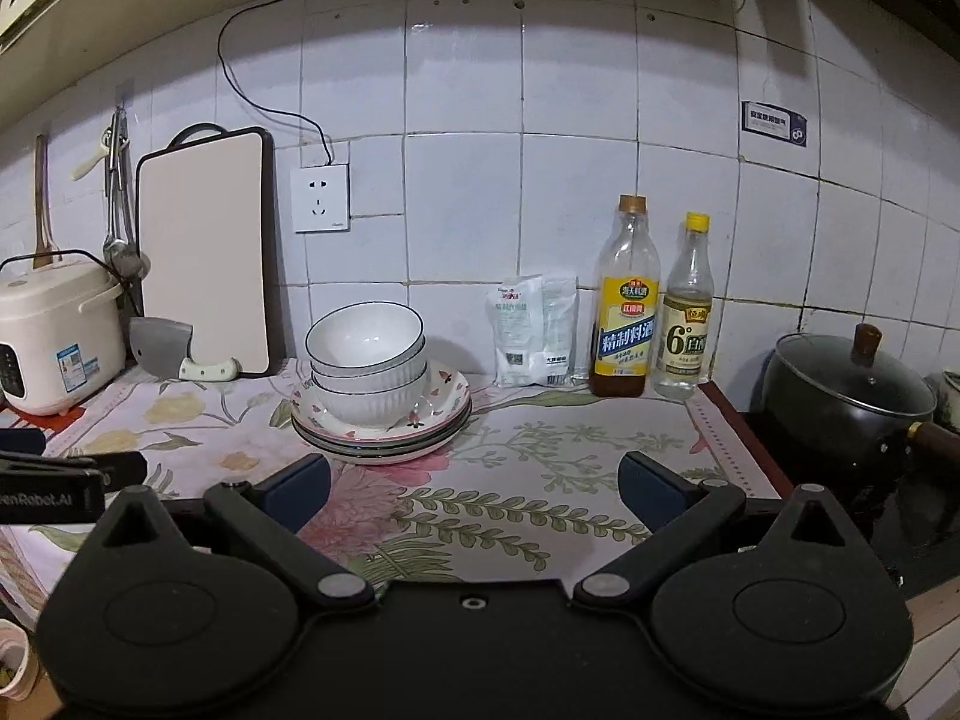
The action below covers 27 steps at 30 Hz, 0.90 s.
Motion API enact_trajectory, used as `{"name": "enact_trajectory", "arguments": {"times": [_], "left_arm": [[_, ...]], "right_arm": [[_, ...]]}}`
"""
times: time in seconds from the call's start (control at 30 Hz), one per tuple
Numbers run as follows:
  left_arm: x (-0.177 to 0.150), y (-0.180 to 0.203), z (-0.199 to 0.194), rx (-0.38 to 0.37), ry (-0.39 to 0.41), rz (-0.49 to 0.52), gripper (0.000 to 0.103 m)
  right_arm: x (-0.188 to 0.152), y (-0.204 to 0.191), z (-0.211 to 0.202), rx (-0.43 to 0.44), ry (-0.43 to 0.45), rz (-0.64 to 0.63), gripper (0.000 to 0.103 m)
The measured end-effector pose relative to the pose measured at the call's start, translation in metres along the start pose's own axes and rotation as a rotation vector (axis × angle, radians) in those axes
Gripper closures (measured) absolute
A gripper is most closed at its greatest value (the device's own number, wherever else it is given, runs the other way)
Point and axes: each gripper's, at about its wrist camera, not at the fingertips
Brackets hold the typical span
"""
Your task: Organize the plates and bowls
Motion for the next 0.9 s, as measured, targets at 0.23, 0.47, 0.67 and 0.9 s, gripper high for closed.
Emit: {"name": "enact_trajectory", "arguments": {"times": [0.23, 0.47, 0.67, 0.9], "left_arm": [[-0.001, 0.001, 0.001, -0.003, 0.009, 0.001, 0.0], [-0.005, 0.0, -0.005, 0.007, 0.036, -0.006, 0.0], [-0.013, 0.002, -0.009, 0.02, 0.063, 0.006, 0.0], [-0.02, 0.002, -0.014, 0.009, 0.079, 0.007, 0.0]], "right_arm": [[-0.004, -0.003, -0.002, 0.013, -0.003, -0.002, 0.0], [-0.007, -0.004, -0.006, -0.02, 0.019, -0.012, 0.0], [-0.012, -0.005, -0.004, 0.025, 0.017, -0.016, 0.0], [-0.018, -0.015, -0.008, -0.028, 0.031, -0.046, 0.0]]}}
Point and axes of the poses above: each gripper's, at about its wrist camera, not at the fingertips, and z roughly the way its jaws point, y to its right, x to its top, and after that the axes turned 6 degrees about -y, right-handed
